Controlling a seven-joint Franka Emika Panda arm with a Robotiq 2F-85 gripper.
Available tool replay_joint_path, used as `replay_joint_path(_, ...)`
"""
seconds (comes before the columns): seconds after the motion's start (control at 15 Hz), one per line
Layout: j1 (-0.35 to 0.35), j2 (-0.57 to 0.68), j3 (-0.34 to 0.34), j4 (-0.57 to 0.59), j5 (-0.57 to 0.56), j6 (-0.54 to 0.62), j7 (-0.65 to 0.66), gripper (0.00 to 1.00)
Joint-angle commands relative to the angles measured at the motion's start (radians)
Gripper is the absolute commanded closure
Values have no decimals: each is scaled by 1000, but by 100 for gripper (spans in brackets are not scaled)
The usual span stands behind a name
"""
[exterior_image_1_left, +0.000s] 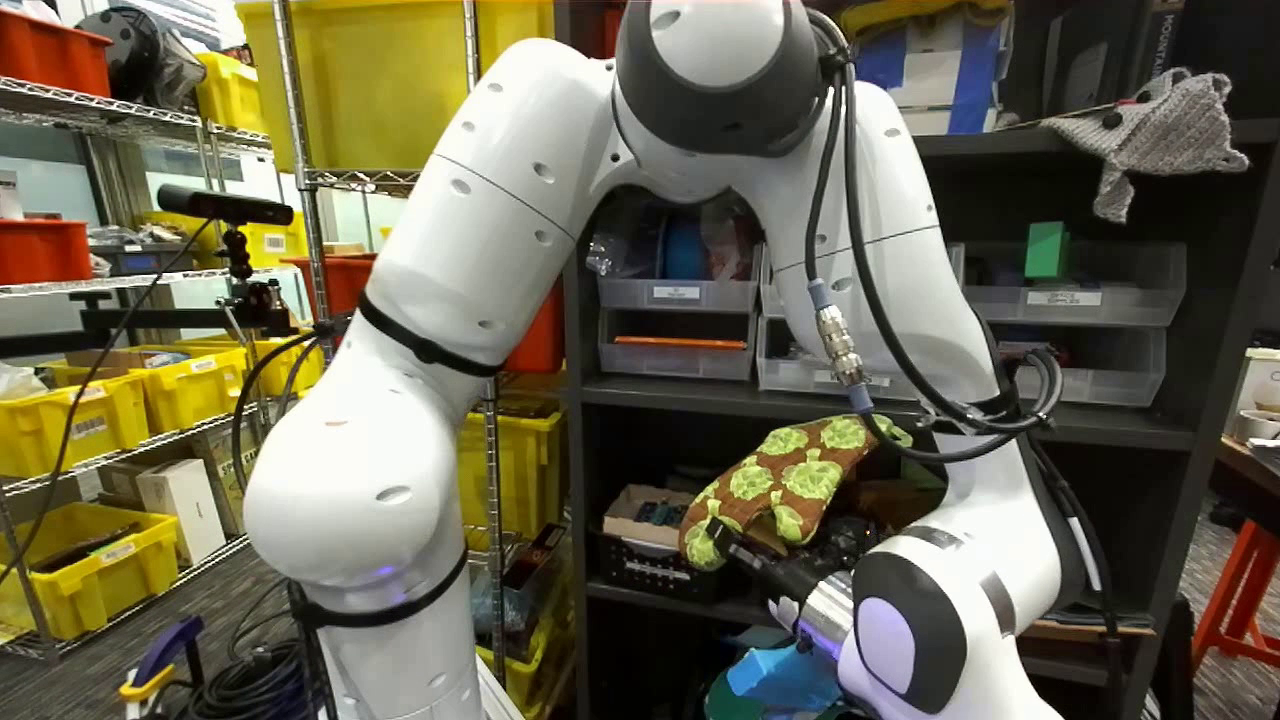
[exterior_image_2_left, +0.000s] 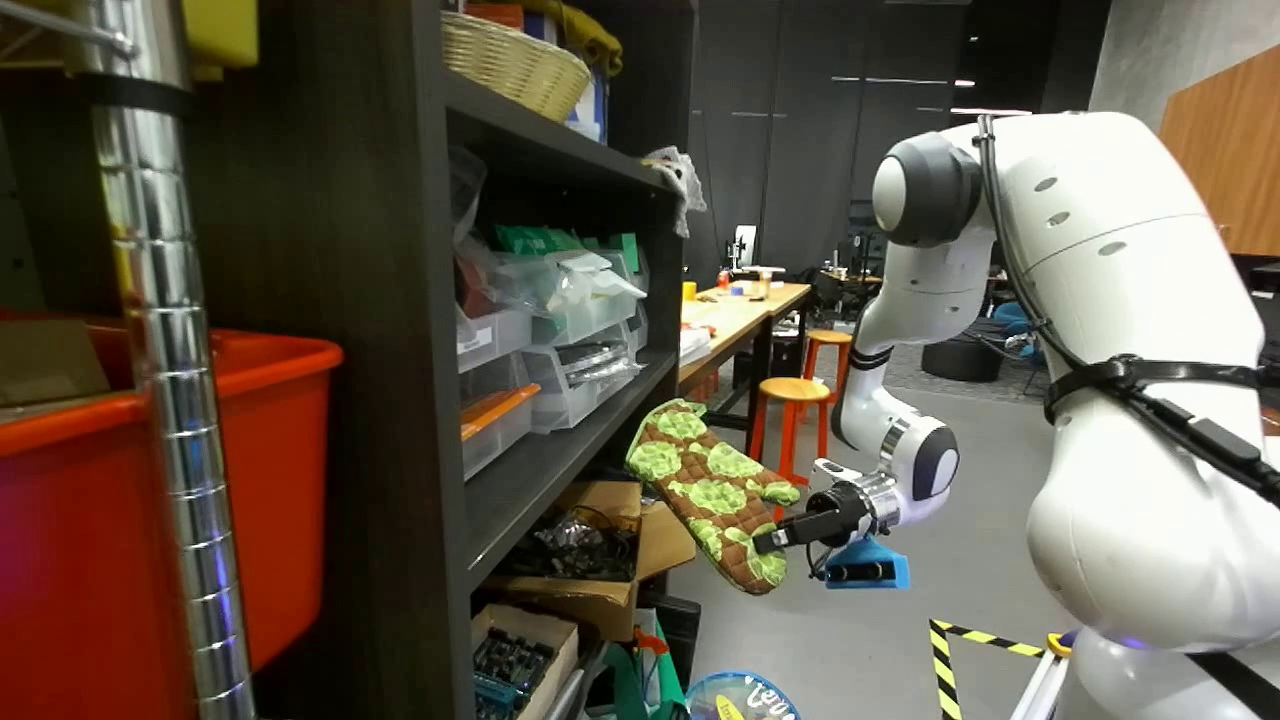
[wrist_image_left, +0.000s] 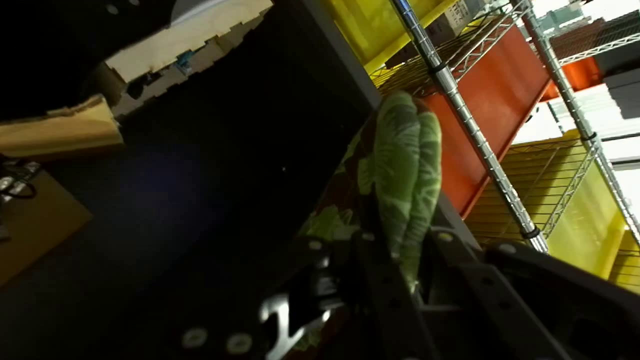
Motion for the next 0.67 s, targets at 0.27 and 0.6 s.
replay_joint_path(0.27, 1, -88, -47, -65, 4, -33, 301, 96)
replay_joint_path(0.6, 1, -213, -101, -173, 14, -52, 495, 96)
